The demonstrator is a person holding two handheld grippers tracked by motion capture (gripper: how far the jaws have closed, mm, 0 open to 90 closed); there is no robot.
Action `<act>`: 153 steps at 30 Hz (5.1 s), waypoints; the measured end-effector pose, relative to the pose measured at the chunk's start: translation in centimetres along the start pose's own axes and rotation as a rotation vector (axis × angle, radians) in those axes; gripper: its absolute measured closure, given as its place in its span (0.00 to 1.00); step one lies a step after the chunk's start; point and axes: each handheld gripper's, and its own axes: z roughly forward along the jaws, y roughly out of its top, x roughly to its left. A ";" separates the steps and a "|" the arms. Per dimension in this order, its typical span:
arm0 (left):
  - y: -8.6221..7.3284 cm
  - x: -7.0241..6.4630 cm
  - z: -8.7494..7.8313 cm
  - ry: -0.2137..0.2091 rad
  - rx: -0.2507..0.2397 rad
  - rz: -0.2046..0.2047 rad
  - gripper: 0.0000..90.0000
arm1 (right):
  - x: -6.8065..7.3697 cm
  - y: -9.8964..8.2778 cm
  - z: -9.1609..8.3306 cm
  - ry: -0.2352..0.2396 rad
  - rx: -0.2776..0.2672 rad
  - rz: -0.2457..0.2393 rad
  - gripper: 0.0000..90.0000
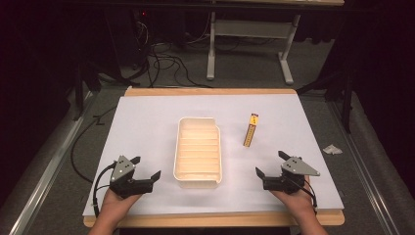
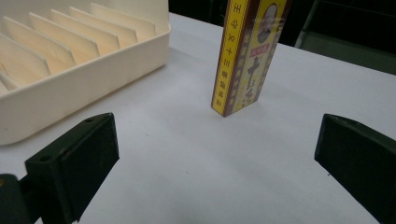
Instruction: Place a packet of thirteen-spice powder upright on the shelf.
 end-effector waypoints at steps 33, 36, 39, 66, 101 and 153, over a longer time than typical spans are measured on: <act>-0.3 -0.2 -0.1 -0.015 0.020 0.012 0.11 | -1.1 0.0 -0.4 0.004 -0.025 0.065 0.02; -0.3 -0.2 -0.1 -0.015 0.020 0.011 0.10 | -1.0 0.1 -0.5 0.008 -0.025 0.069 0.03; -0.2 -0.2 -0.1 -0.016 0.019 0.009 0.10 | -1.0 0.1 -0.6 0.013 -0.024 0.070 0.04; -0.3 -0.5 -0.2 -0.045 0.032 0.009 0.11 | 0.8 4.0 1.7 0.019 0.009 0.038 0.12; -0.4 -0.6 -0.2 -0.058 0.044 0.015 0.11 | -0.8 6.8 6.6 -0.009 0.044 0.070 0.02; -0.8 -0.7 -0.2 -0.066 0.070 0.037 0.11 | -2.2 7.5 10.4 -0.125 0.056 0.171 0.48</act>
